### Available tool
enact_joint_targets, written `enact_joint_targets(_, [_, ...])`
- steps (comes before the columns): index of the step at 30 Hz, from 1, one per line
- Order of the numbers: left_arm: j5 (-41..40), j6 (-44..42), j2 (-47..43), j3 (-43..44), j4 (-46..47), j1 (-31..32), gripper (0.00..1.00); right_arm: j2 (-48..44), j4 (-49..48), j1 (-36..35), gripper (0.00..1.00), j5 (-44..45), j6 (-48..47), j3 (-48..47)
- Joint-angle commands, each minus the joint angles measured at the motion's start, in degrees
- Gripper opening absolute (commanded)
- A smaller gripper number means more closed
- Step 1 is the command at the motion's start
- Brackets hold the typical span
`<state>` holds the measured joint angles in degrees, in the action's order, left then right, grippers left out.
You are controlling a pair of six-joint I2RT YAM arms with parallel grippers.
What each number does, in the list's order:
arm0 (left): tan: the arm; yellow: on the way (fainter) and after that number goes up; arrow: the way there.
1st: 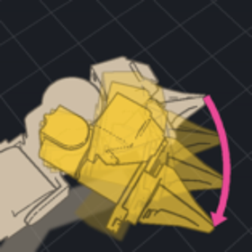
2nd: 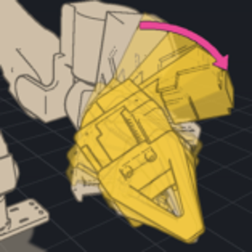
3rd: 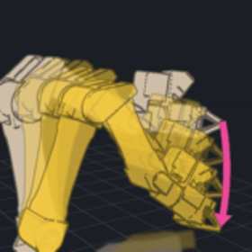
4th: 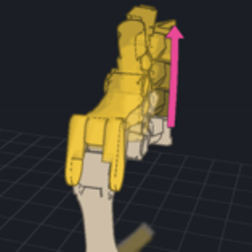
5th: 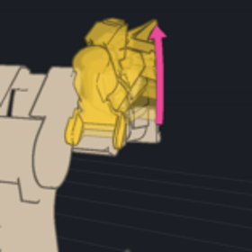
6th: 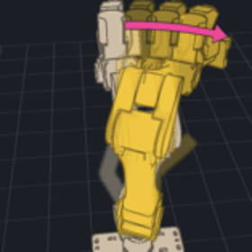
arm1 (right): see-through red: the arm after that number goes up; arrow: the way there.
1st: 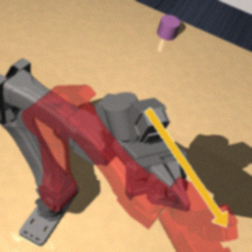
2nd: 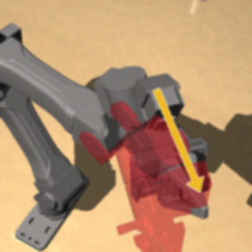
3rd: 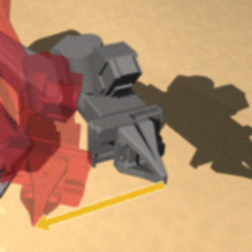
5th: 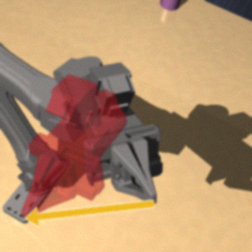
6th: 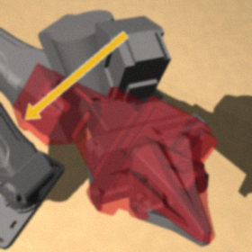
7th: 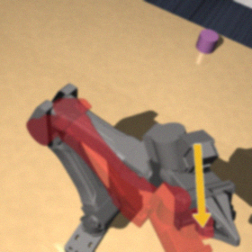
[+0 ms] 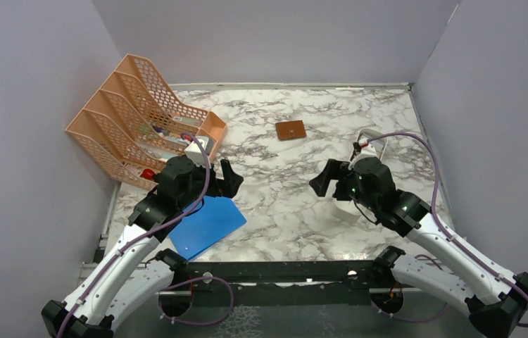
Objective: Put the credit cards into the card holder
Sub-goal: Pick up the card holder from the center of the board.
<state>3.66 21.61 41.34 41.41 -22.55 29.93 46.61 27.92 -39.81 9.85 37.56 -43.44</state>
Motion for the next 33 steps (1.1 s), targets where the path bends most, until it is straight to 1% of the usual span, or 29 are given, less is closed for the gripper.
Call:
enact_joint_targets(1, [1.17,0.02,-1.06,-0.8,0.75,-0.49,0.99,0.52,-1.02,-0.53,1.0,0.35,0.58,-0.08])
enact_joint_targets(6, [1.18,-0.01,-1.32,-0.85,0.76,-0.49,0.99,1.02,-1.88,-0.53,0.99,0.18,0.76,-0.3])
enact_joint_targets(12, [1.28,-0.15,-1.5,-0.88,0.77,-0.49,0.99,5.05,-8.89,-0.53,1.0,1.54,-1.38,-0.81])
enact_joint_targets(17, [0.79,-0.34,-1.8,-0.98,0.55,-0.49,0.99,14.5,-17.47,-0.53,1.0,3.17,-8.26,-2.42])
enact_joint_targets(22, [-0.27,-0.34,-3.11,-1.14,0.43,-0.49,0.99,29.12,-20.23,-0.44,1.0,9.64,-11.78,-10.19])
enact_joint_targets(23, [-0.31,-0.34,-3.41,-1.14,0.42,-0.49,0.99,33.01,-20.49,-0.44,0.98,10.4,-12.48,-12.08])
enact_joint_targets(24, [-0.51,-0.34,-3.6,-1.23,0.42,-0.49,0.99,35.81,-20.76,-0.44,0.94,10.83,-13.17,-13.85])
enact_joint_targets(26, [-0.66,-0.4,-3.96,-1.24,0.45,-0.49,0.99,40.58,-22.0,-0.34,0.76,12.43,-13.66,-16.7])
enact_joint_targets(27, [-0.71,-0.42,-4.14,-1.23,0.46,-0.49,0.99,42.76,-22.62,-0.27,0.68,13.74,-13.48,-17.84])
enact_joint_targets(28, [-0.79,-0.42,-4.35,-1.25,0.4,-0.49,0.99,44.59,-23.41,-0.23,0.63,15.27,-13.12,-18.84])
enact_joint_targets(31, [-0.81,-0.47,-4.59,-1.3,0.38,-0.48,0.99,50.09,-27.74,0.01,0.54,17.88,-14.51,-21.4])
enact_joint_targets(33, [-0.67,-0.54,-4.79,-1.26,0.44,-0.49,0.99,54.23,-28.07,1.0,0.49,17.74,-16.06,-24.76])
